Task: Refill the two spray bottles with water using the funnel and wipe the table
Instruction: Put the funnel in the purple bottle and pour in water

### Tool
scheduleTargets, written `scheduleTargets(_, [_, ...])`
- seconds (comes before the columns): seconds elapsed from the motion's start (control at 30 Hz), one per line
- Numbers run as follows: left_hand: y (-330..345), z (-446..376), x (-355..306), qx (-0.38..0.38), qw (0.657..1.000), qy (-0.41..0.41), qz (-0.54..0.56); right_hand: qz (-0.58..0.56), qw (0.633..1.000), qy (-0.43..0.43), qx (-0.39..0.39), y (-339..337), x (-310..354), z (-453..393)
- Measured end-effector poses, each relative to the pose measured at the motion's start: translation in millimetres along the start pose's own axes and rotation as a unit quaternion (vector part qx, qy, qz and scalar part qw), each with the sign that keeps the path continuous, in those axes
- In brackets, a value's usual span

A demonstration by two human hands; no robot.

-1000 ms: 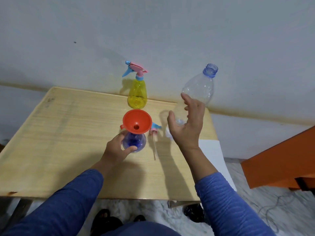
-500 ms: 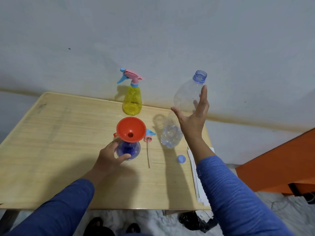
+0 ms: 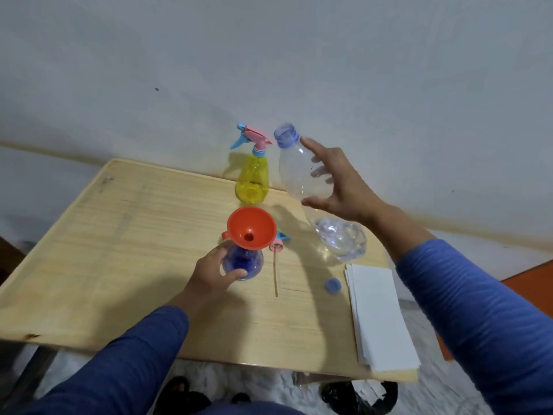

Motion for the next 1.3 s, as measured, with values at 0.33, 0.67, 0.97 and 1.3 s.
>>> scheduleTargets(0.33, [1,0,-1,-0.002,1.000,0.014,0.008,0.134,0.958,-0.030,0.253,34,1,29])
scheduleTargets(0.67, [2,0,-2,-0.003,1.000,0.007,0.018,0.241,0.917,-0.018,0.318,32,1,36])
scheduleTargets(0.97, [2,-2,2,-0.002,1.000,0.006,0.017,0.272,0.904,-0.032,0.327,37,1,32])
scheduleTargets(1.3, [1,-2,3,0.000,1.000,0.012,0.018,0.292,0.895,-0.050,0.333,39,6,28])
Point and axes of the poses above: each hand's wrist, its own z-axis away from the middle knuckle, its own y-axis out of the palm, x = y × z, the point moved 9 cm from there along -z, towards the middle knuckle, and after that the axes turned 10 degrees about z, right-handed, at the moved point
